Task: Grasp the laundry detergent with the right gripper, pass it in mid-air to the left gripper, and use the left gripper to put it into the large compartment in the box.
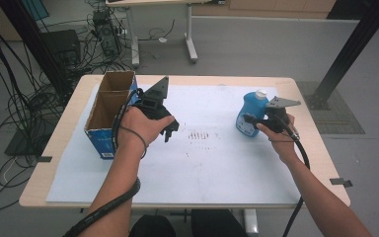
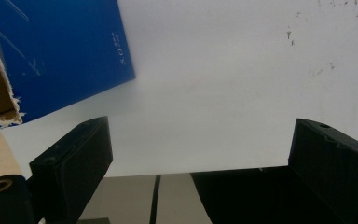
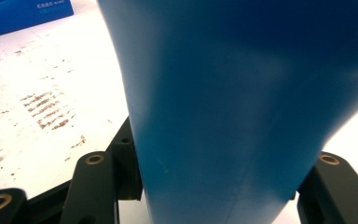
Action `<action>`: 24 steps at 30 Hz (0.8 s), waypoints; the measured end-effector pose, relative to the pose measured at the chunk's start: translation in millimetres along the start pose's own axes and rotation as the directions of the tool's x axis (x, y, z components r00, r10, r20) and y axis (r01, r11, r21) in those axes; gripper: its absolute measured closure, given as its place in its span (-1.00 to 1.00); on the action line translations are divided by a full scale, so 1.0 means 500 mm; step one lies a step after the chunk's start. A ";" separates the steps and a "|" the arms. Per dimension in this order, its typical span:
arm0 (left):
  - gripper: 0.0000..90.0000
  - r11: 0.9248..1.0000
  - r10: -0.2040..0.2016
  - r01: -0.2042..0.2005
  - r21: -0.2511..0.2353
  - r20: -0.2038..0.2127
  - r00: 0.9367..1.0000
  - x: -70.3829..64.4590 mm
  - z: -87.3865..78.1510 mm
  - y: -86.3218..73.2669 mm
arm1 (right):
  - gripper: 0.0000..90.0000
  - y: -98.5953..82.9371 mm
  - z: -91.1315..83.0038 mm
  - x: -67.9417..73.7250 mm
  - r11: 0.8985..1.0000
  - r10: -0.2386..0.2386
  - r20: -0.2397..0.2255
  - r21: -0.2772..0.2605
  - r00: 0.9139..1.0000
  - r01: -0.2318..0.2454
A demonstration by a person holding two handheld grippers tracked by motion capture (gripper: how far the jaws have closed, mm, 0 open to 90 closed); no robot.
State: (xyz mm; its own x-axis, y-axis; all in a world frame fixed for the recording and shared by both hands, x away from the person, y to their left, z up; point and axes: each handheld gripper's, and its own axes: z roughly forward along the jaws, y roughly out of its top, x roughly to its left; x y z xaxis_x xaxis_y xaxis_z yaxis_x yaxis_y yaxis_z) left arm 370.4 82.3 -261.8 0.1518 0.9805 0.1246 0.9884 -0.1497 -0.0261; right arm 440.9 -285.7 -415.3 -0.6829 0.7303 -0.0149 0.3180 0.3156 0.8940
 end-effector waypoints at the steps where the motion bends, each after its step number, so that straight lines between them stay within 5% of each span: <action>1: -0.85 1.000 -0.002 0.002 -0.003 0.000 1.000 0.000 0.000 0.000 | -0.04 0.000 0.000 0.000 1.000 0.000 0.000 0.000 1.000 0.000; 24: -0.85 1.000 -0.002 0.002 0.006 -0.014 1.000 0.002 -0.003 -0.008 | -0.04 0.003 0.000 0.002 1.000 -0.004 0.002 0.008 1.000 0.004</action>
State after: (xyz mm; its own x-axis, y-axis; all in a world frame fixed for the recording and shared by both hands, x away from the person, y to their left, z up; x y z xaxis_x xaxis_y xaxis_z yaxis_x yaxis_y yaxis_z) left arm 366.7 83.8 -260.3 0.1500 0.9789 0.1385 0.9886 -0.1470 -0.0317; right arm 440.7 -284.6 -413.9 -0.6832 0.7299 -0.0193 0.3205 0.3236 0.8903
